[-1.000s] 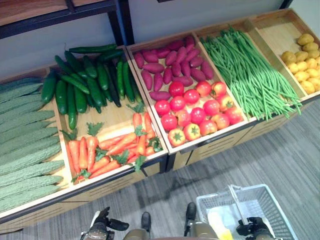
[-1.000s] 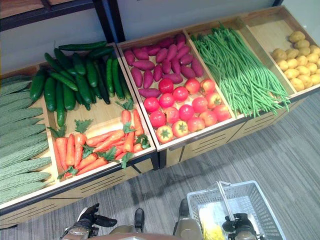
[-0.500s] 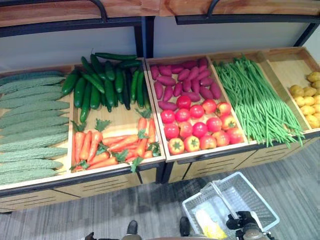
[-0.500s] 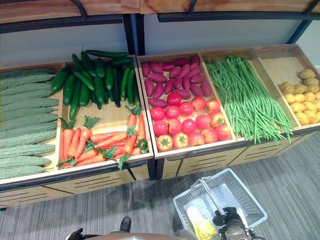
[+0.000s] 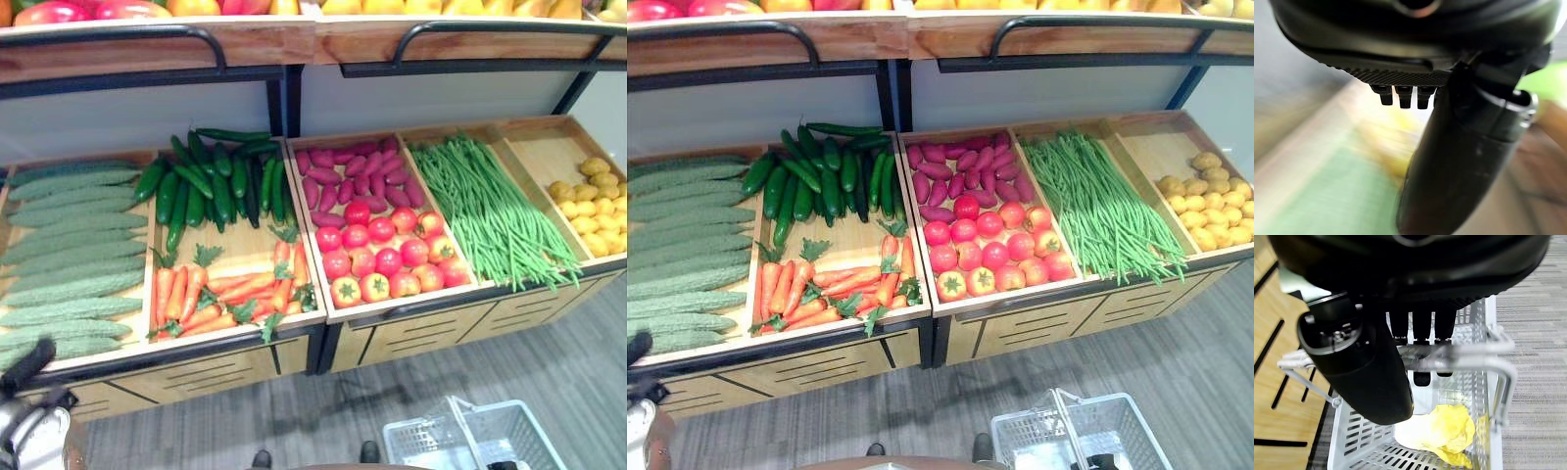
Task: Get the vegetables into the basket
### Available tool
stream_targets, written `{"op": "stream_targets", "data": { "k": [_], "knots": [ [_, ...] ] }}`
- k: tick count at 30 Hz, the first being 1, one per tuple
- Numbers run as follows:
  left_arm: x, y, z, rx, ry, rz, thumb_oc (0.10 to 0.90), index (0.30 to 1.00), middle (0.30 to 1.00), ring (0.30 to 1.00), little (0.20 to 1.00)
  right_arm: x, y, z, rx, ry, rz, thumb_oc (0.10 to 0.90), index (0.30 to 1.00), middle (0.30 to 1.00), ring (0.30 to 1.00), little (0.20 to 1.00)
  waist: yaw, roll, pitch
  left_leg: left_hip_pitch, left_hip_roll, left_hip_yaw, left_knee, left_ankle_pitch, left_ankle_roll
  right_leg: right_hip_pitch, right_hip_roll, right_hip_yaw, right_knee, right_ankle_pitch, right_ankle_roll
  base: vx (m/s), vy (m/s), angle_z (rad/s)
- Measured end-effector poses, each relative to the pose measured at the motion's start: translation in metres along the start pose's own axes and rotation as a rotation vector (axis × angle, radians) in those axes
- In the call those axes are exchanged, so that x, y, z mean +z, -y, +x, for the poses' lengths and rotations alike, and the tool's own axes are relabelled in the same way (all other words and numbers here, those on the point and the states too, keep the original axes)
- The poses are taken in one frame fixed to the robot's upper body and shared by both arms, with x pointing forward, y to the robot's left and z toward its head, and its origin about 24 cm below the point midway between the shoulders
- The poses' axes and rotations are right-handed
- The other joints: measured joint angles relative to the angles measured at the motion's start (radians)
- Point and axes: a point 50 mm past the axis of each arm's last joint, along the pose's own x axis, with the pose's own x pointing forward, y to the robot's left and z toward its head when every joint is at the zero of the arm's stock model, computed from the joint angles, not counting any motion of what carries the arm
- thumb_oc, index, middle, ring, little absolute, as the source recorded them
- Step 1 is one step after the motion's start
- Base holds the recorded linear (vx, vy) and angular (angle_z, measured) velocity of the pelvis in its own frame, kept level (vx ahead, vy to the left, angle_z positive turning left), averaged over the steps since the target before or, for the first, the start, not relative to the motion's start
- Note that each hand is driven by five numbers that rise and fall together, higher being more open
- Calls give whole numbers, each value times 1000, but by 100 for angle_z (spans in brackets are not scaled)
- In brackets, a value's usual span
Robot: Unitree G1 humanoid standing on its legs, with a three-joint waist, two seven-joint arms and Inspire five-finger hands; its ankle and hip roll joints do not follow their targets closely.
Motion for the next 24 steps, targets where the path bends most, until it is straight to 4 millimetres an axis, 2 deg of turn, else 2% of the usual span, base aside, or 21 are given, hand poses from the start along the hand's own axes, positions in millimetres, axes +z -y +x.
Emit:
{"op": "stream_targets", "data": {
  "k": [1, 2, 3, 4, 6, 7, 9, 12, 18, 24],
  "knots": [
    [2, 9, 9, 29, 82, 50, 900, 1000, 1000, 1000, 1000, -2, 2, 1, -5, -16, -10, 400, 300, 300, 300, 300, 3, 5, -6, 0, -3, 0, 0, -1, 0, 0, -1, 2, 0, -2, -1, -6, 23, 7],
    [-12, 10, 17, 66, 39, 122, 900, 1000, 1000, 1000, 1000, 8, 4, 3, -14, 5, -7, 400, 300, 300, 300, 300, -11, 27, -4, 1, -3, 5, 0, -1, -1, -8, -1, 5, 0, -2, -1, -9, 32, -11],
    [-24, 7, 16, 80, -25, 167, 900, 1000, 1000, 1000, 1000, 12, 4, 3, -12, 18, -14, 400, 300, 300, 300, 300, -21, 31, -4, -8, -2, 8, 0, 0, 0, -15, 0, 5, 0, -1, -1, 0, 22, -12],
    [-30, 11, 10, 54, -57, 189, 900, 1000, 1000, 1000, 1000, 14, 3, 3, -1, 29, -34, 400, 300, 300, 300, 300, -25, 40, 0, -5, 1, 10, 0, 8, 8, -16, 2, 10, 0, 5, 3, -5, 16, -5],
    [-43, 19, -6, -77, -82, 258, 900, 1000, 1000, 1000, 1000, 14, 2, 3, 7, 32, -42, 400, 300, 300, 300, 300, -21, 37, 5, -4, 6, 11, 5, 13, 0, -16, 6, 12, 0, 10, -6, 0, 16, -4],
    [-50, 24, -13, -138, -116, 272, 900, 1000, 1000, 1000, 1000, 22, 4, 5, 2, 55, -40, 400, 300, 300, 300, 300, -26, 34, 12, -2, 7, 15, 5, 13, 1, -15, 8, 14, 0, 10, -6, 3, 20, -6],
    [-50, 35, -18, -253, -112, 276, 900, 1000, 1000, 1000, 1000, 37, 7, 7, -4, 92, -33, 400, 300, 300, 300, 300, -31, 35, 31, 1, 7, 18, 5, 13, 1, -15, 12, 19, 0, 10, -7, 10, 13, -6],
    [-46, 43, -16, -320, -100, 257, 900, 1000, 1000, 1000, 1000, 48, 8, 8, 2, 125, -26, 400, 300, 300, 300, 300, -33, 38, 34, 2, 8, 22, 5, 12, 2, -15, 13, 22, 0, 10, -6, 6, 5, -3],
    [-39, 54, -14, -440, -59, 261, 900, 1000, 1000, 1000, 1000, 54, 9, 9, 9, 147, -46, 400, 300, 300, 300, 300, -44, 42, 39, 4, 9, 24, 4, 11, 2, -14, 13, 24, 0, 10, -6, 0, 0, 0],
    [-29, 62, -3, -622, 29, 355, 900, 1000, 1000, 1000, 1000, 57, 11, 9, 22, 157, -51, 400, 300, 300, 300, 300, -46, 45, 58, 11, 12, 31, 4, 11, 1, -11, 17, 30, 0, 11, -8, 5, 10, -2]
  ]
}}
